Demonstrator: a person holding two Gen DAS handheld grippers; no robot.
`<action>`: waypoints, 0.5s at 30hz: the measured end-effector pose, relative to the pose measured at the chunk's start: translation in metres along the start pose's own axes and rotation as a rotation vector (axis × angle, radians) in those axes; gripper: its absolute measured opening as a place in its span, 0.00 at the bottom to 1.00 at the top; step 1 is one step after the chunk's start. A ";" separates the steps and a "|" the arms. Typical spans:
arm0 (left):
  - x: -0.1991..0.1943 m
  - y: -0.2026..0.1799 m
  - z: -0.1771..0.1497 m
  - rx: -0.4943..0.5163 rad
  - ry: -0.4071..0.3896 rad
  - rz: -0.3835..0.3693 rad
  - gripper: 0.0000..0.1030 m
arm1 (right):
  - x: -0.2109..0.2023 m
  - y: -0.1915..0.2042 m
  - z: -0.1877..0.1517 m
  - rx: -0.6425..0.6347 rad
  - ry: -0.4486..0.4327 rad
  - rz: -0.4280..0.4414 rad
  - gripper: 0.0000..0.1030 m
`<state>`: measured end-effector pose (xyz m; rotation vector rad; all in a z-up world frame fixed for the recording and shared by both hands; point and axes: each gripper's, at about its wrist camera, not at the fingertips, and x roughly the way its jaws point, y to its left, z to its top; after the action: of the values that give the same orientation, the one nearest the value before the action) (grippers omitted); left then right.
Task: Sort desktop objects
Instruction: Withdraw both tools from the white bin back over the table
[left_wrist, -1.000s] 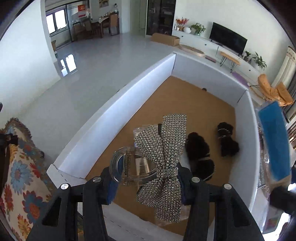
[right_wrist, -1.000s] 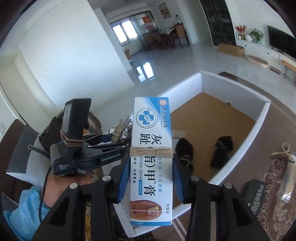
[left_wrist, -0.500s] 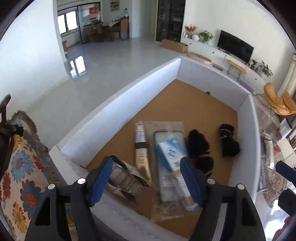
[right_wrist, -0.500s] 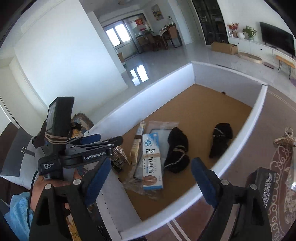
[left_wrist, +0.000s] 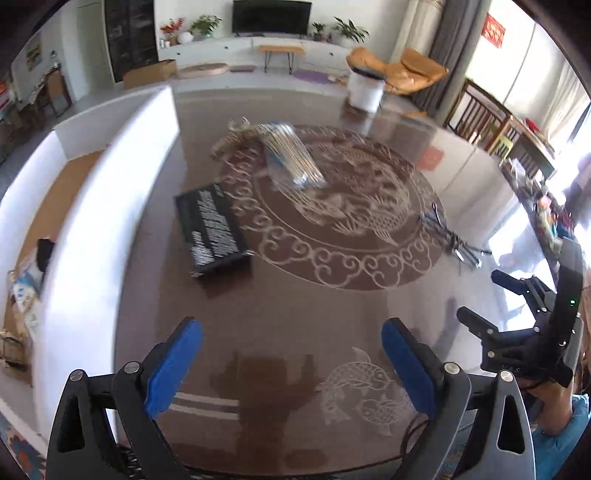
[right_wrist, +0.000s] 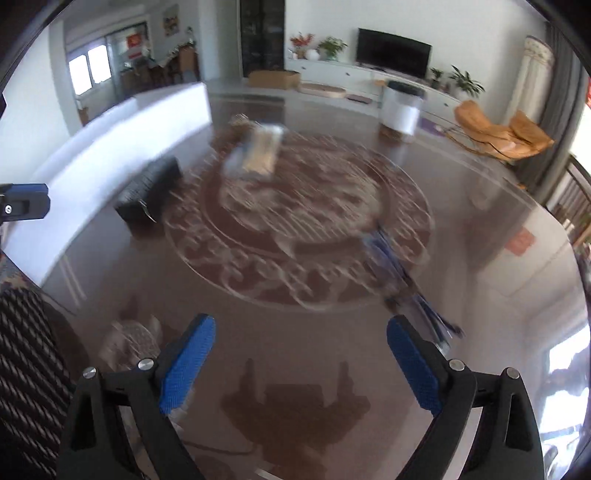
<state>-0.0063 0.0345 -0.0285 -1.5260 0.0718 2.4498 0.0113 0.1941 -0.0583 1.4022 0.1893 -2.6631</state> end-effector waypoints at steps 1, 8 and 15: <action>0.016 -0.014 -0.001 0.003 0.020 0.019 0.96 | 0.003 -0.016 -0.016 0.033 0.022 -0.019 0.92; 0.095 -0.046 0.002 -0.007 0.049 0.121 1.00 | 0.023 -0.043 -0.047 0.095 0.040 -0.063 0.93; 0.091 -0.039 0.000 0.009 -0.076 0.100 1.00 | 0.031 -0.042 -0.036 0.138 -0.018 -0.056 1.00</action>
<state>-0.0350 0.0889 -0.1061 -1.4575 0.1486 2.5783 0.0161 0.2397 -0.1015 1.4316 0.0439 -2.7816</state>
